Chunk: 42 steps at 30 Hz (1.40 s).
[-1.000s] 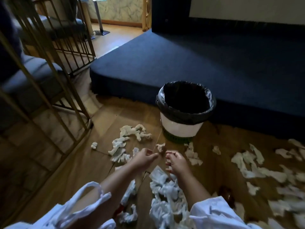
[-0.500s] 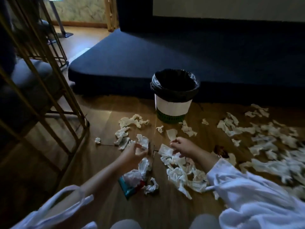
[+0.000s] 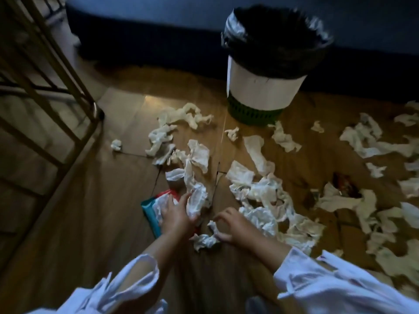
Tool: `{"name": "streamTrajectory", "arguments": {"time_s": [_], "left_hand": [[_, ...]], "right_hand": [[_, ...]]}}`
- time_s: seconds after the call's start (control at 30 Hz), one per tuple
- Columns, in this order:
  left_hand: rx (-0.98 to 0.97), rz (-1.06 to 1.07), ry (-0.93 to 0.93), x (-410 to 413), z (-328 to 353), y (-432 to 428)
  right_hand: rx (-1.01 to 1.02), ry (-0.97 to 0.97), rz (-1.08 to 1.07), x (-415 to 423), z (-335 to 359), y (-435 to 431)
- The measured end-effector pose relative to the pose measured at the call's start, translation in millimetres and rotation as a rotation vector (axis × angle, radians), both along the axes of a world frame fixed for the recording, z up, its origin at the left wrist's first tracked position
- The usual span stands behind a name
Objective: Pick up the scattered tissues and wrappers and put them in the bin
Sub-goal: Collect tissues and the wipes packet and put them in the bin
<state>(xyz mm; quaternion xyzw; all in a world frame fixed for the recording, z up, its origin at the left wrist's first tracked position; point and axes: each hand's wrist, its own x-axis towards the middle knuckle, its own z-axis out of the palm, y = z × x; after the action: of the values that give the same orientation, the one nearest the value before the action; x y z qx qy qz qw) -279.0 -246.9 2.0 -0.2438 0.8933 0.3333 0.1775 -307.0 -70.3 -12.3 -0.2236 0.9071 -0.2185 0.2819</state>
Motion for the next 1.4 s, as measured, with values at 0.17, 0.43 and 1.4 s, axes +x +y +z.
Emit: {"name": "streamTrajectory", "arguments": {"time_s": [0.17,0.43,1.4], "left_hand": [[-0.076,0.135,-0.024,8,-28,-8],[-0.111,-0.163,0.059,-18,-39,14],[-0.131,-0.097,0.31,-76,-52,-16]], "right_hand": [[-0.078,0.11,0.227,30,-45,-11],[-0.3,0.116,0.06,13,-49,12],[-0.601,0.217,-0.723,-85,-4,34]]}}
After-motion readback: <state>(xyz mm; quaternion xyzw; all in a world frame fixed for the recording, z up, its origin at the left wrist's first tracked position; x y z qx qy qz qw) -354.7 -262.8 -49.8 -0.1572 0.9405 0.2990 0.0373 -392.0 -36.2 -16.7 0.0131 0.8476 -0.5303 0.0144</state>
